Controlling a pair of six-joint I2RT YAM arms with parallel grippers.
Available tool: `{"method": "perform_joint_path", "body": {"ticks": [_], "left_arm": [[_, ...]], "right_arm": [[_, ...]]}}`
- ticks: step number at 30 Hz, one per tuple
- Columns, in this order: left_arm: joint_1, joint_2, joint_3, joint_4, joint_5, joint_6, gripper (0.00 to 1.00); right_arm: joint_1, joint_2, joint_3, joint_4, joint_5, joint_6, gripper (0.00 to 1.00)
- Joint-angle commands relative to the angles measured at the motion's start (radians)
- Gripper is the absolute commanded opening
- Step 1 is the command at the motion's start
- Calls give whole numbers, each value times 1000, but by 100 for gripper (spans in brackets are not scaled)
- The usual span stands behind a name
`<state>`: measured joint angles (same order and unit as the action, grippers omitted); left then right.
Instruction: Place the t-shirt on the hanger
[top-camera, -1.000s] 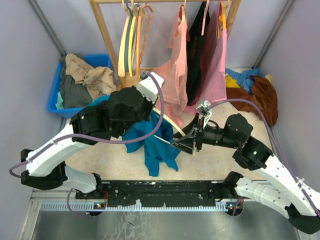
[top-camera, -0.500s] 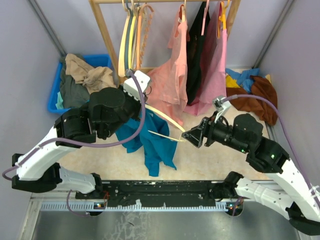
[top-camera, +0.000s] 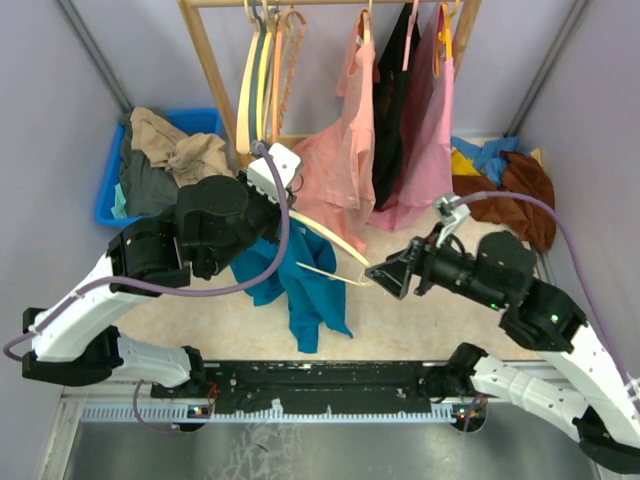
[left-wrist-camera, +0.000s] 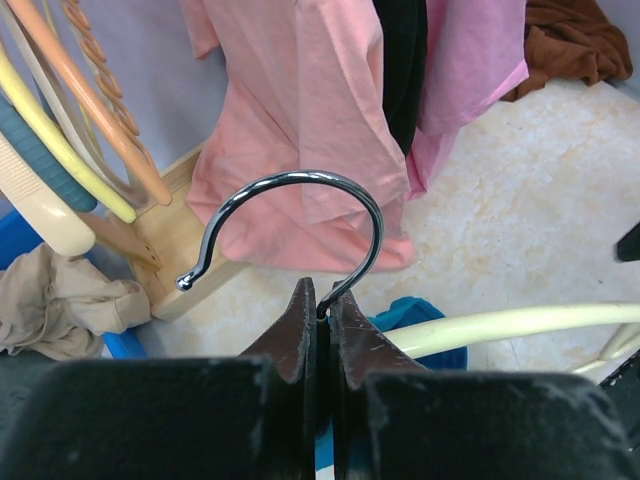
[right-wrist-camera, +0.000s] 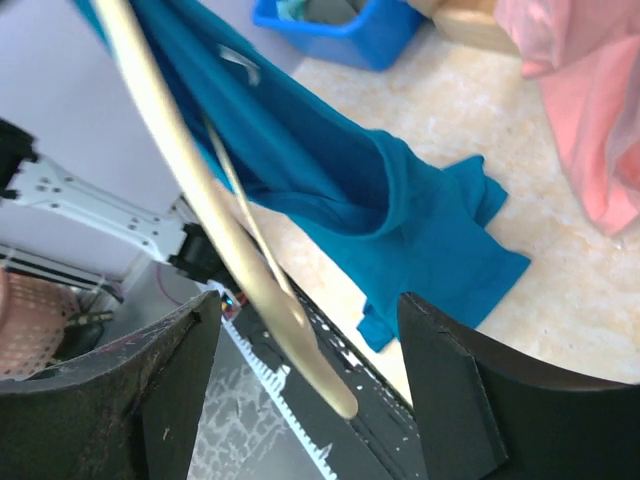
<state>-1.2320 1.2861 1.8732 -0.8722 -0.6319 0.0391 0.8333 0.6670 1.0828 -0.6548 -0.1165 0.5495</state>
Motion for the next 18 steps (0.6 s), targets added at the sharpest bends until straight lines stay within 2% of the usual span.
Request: {"method": "perform_joint_path", "body": {"ticks": [1,4,8,14,18], "left_arm": [[4,-29,-14,28,-21,18,0],[4,-36,-26,30,0,17,0],[3,-43,-20,43,81,21,0],[2,-32,13,35,184,26,0],[2,-42,15,34,221,25,0]], "right_arm": [[-3,-85,87,60,-32,-14,71],[-5,-93,113,-24,69,-6,72],[-5,-23,118,-132,190,17,71],[-5,71,97,-95,172,19,70],[-5,107,94,-73,96,3,69]]}}
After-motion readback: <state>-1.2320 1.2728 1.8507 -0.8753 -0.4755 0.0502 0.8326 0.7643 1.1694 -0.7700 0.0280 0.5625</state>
